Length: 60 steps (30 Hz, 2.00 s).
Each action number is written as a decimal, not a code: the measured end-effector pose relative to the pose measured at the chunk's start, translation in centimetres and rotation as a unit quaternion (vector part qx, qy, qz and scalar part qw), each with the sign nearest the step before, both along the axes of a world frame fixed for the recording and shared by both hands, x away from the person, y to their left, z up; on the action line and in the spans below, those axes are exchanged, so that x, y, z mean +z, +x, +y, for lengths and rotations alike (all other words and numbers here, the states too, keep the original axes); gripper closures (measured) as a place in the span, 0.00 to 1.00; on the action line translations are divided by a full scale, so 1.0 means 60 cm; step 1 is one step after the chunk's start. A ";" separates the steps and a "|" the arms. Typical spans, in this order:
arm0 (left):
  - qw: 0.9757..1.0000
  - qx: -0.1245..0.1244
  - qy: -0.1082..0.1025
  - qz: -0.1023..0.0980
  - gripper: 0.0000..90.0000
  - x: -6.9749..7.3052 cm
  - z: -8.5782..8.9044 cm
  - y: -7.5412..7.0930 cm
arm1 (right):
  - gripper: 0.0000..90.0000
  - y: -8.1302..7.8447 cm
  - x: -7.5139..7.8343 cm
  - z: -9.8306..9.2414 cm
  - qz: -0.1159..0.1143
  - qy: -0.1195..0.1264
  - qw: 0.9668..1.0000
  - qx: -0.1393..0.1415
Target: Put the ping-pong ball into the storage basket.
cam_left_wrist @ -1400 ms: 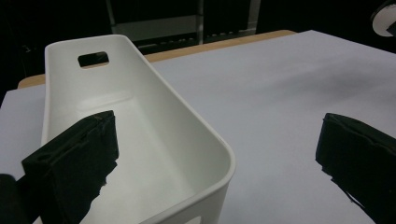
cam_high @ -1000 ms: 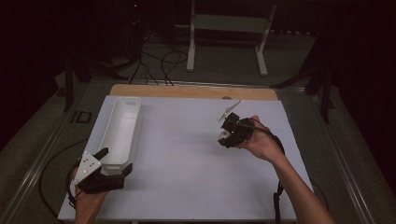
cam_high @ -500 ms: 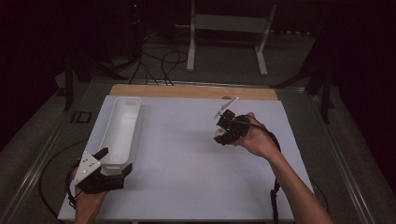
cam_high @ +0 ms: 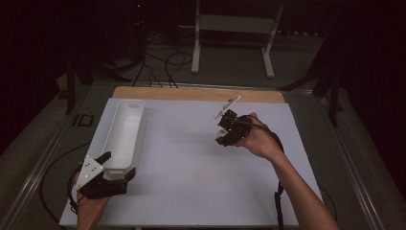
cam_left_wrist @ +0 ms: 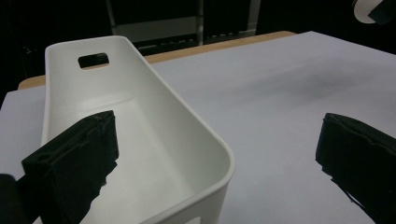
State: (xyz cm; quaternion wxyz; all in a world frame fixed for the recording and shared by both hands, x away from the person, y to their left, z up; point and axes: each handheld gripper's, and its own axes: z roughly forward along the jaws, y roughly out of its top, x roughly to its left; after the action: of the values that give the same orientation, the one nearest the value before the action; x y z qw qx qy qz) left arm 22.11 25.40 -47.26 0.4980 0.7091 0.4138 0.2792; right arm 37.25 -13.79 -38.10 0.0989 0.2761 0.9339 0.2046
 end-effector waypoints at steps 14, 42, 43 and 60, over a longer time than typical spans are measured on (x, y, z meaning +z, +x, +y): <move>1.000 0.000 0.001 0.000 0.00 0.000 0.000 0.000 | 0.56 0.009 0.006 0.021 0.001 -0.001 1.000 0.007; 1.000 0.000 0.000 -0.001 0.00 0.000 0.000 -0.001 | 0.56 0.026 0.013 0.063 0.000 0.002 1.000 0.016; 1.000 0.000 0.000 -0.001 0.00 0.000 0.000 -0.001 | 0.56 0.027 0.013 0.064 0.000 0.001 1.000 0.017; 1.000 0.000 0.000 -0.001 0.00 0.000 0.000 -0.001 | 0.56 0.038 0.023 0.088 -0.003 0.004 1.000 0.021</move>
State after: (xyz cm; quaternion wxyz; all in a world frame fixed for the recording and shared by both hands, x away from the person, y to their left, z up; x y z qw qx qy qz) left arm 22.06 25.39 -47.24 0.4987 0.7088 0.4131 0.2797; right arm 39.54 -8.52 -36.74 0.0966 0.2562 0.9383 0.2114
